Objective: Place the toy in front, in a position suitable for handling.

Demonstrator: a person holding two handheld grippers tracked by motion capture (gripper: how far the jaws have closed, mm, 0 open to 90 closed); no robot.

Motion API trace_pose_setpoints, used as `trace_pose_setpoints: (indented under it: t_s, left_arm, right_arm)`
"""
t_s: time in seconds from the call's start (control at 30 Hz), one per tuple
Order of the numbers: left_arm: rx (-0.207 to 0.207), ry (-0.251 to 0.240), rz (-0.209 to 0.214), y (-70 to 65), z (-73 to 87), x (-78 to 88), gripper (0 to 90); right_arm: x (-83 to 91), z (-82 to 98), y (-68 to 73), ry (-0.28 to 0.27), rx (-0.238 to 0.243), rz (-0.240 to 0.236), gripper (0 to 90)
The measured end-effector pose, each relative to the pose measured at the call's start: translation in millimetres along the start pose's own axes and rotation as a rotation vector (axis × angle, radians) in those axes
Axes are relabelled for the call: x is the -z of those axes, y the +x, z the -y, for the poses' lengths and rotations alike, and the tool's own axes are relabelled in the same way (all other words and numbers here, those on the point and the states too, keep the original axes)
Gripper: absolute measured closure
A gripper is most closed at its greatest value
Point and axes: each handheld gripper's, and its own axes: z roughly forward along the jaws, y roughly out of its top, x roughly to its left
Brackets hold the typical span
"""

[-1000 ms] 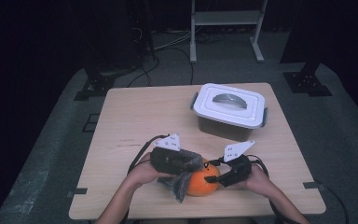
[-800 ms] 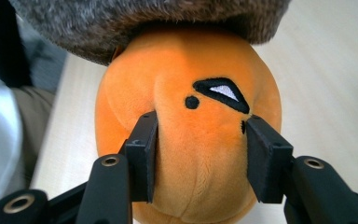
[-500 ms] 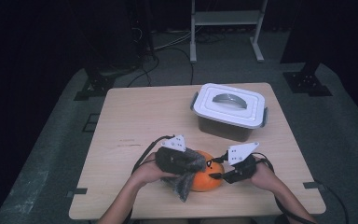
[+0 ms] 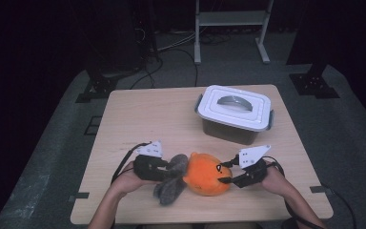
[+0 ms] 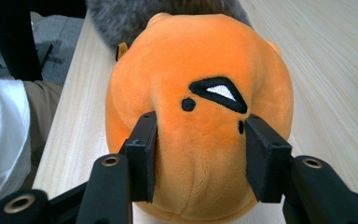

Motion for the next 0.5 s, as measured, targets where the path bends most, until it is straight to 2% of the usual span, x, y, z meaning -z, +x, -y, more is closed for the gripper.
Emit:
trace_pose_setpoints:
  t_s: [0.27, 0.33, 0.5]
  left_arm:
    - [0.045, -0.057, -0.097, 9.3, 16.8, 48.3, 69.9]
    - [0.058, -0.072, -0.136, 11.2, 21.9, 65.6, 69.8]
    - [0.074, -0.073, -0.214, 12.6, 31.7, 98.5, 69.8]
  right_arm:
    - [1.4, 2.3, 0.5, -0.020, -0.021, -0.010, 49.2]
    - [1.3, 2.4, 0.8, -0.023, -0.024, -0.008, 48.7]
    - [1.1, 3.4, 1.2, -0.031, -0.031, -0.006, 48.3]
